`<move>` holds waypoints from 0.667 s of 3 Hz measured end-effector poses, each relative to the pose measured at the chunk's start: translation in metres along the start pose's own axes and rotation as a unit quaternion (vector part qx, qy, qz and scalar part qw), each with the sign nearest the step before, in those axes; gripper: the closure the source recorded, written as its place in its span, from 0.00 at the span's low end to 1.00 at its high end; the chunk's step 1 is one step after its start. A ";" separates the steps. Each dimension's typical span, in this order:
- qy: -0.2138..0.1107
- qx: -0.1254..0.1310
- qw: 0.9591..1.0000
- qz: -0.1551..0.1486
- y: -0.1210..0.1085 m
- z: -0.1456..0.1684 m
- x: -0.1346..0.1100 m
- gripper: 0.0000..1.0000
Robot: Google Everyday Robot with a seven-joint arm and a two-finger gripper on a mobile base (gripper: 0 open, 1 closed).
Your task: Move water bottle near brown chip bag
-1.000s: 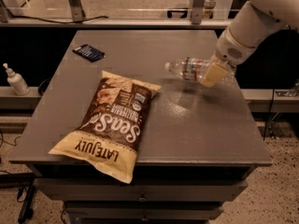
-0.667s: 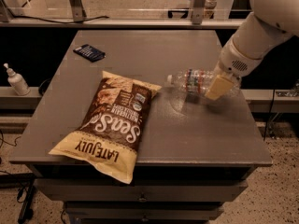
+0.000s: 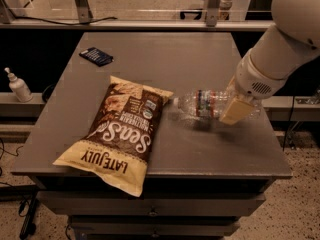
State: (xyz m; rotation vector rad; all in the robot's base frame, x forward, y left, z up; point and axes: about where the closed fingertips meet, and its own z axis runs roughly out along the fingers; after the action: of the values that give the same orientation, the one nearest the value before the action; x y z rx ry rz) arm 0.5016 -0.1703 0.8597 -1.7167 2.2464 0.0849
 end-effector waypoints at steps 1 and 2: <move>-0.015 -0.009 1.000 -0.023 0.026 -0.007 -0.011 1.00; -0.034 -0.027 0.998 -0.034 0.046 -0.002 -0.022 1.00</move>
Offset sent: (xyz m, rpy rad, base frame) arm -0.0583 0.0533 -0.0051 0.1172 0.0381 0.1282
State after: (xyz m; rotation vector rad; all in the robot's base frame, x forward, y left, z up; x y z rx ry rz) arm 0.4623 -0.1372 0.8609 -1.7872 2.1541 0.1873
